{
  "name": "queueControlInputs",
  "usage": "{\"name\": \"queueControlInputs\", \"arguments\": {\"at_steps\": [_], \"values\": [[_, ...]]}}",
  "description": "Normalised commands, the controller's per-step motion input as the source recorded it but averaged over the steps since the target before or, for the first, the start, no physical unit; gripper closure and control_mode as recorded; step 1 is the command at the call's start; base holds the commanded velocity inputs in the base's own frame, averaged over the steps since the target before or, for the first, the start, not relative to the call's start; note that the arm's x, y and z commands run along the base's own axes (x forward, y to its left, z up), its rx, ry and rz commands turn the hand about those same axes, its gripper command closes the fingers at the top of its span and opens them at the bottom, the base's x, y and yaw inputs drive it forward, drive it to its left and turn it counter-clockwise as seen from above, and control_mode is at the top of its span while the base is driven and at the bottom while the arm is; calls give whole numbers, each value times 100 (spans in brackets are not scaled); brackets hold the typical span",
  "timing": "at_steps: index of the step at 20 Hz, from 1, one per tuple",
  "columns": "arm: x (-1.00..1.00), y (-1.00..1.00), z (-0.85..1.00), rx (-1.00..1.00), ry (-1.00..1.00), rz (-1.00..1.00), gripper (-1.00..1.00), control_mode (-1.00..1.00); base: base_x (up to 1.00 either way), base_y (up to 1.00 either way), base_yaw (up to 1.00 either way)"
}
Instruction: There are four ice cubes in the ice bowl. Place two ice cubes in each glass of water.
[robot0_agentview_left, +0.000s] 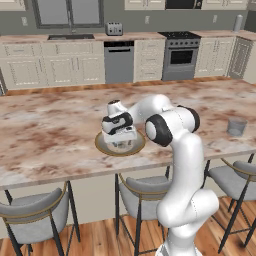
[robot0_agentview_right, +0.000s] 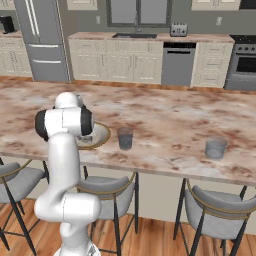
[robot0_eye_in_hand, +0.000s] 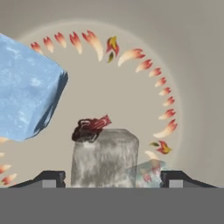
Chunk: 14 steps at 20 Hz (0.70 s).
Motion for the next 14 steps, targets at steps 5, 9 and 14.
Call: {"name": "queueControlInputs", "arguments": {"at_steps": [5,9,14], "values": [[2,0,-6,0,0,11,100,-100,0,0,0],[0,0,-8,0,0,11,100,-100,0,0,0],[0,-1,13,0,-2,8,100,-100,0,0,0]]}}
